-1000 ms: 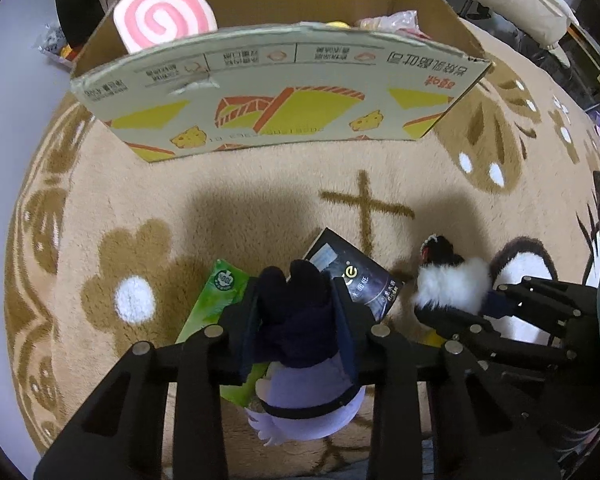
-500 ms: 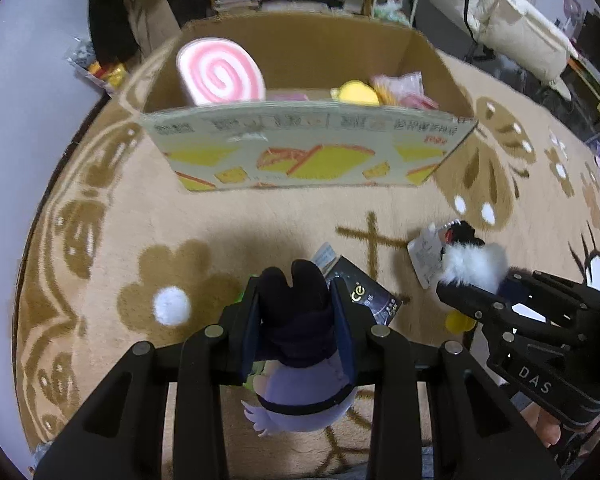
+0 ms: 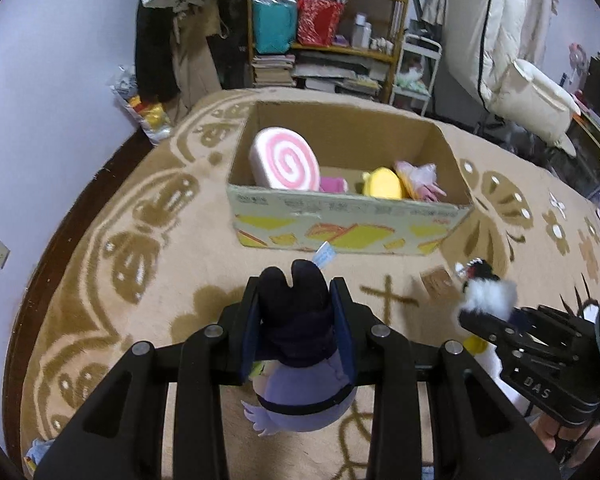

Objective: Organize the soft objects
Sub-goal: 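Lift the purple doll with the left tool while the right tool carries the white plush over the box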

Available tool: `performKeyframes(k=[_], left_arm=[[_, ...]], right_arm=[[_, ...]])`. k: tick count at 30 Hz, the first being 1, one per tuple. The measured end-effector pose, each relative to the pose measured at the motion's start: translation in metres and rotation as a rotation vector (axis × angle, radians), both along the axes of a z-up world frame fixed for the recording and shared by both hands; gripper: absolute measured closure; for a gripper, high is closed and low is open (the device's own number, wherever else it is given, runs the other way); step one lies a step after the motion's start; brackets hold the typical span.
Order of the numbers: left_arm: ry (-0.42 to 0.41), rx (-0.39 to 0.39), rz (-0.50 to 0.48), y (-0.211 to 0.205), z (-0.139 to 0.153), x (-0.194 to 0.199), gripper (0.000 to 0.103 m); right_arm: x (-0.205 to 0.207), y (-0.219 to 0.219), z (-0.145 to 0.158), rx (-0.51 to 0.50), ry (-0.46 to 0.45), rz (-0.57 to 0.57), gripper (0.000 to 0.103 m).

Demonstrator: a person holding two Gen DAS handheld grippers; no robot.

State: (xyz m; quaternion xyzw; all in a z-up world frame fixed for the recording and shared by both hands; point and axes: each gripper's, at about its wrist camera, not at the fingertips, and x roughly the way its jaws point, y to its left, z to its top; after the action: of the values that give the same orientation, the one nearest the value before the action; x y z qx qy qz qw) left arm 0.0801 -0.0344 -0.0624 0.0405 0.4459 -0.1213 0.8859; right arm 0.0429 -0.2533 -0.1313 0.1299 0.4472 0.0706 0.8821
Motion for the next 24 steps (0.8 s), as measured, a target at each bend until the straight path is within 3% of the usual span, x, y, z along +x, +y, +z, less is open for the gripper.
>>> performKeyframes(k=[8,24], left_arm=[[-0.107,0.016,0.040,0.007,0.018,0.008,0.071],[-0.210,0.049,-0.003,-0.017,0.051,0.048,0.070]], right_arm=[[0.005,0.002,0.017,-0.070,-0.055,0.020,0.076],[0.041,0.000,0.052,-0.101,-0.152,0.033,0.076]])
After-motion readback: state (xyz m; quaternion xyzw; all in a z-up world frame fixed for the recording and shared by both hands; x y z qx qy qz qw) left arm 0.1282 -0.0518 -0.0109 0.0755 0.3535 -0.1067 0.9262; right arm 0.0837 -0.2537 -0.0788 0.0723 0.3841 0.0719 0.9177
